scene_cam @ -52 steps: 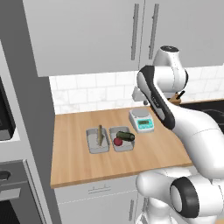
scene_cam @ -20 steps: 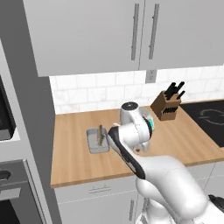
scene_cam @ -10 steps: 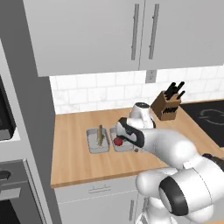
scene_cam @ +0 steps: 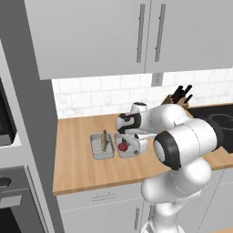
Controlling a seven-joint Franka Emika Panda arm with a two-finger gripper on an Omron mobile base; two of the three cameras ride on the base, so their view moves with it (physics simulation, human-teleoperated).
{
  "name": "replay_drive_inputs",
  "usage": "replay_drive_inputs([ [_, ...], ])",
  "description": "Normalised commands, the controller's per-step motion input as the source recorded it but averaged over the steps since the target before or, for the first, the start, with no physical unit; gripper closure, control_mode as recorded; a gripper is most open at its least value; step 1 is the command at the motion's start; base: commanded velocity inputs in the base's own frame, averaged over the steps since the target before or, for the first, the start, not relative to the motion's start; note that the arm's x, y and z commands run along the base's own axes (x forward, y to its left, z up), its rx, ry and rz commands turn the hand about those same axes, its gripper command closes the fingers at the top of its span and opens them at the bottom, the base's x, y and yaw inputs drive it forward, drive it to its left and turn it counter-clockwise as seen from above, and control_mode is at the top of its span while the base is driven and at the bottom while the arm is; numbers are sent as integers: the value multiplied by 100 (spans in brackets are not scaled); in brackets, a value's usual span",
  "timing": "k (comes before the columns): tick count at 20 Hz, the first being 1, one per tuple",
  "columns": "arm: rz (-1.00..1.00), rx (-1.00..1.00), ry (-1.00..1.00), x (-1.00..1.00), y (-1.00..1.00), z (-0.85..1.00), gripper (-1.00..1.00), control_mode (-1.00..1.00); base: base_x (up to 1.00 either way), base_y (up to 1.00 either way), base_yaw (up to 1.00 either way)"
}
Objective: Take the meat container that has the fish and place it on the second highest rack of the freezer. Then take the vegetable container that has the cucumber and tomato and place it on the highest rack of the freezer.
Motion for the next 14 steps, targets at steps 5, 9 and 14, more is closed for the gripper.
replay_drive_inputs([
  [5,-9,-1,0,-11,2,-55,-100,-100,0,0,0],
  [9,-5,-1,-7,-53,0,-36,-100,-100,0,0,0],
  [14,-2,0,0,-7,-3,0,-100,-100,0,0,0],
])
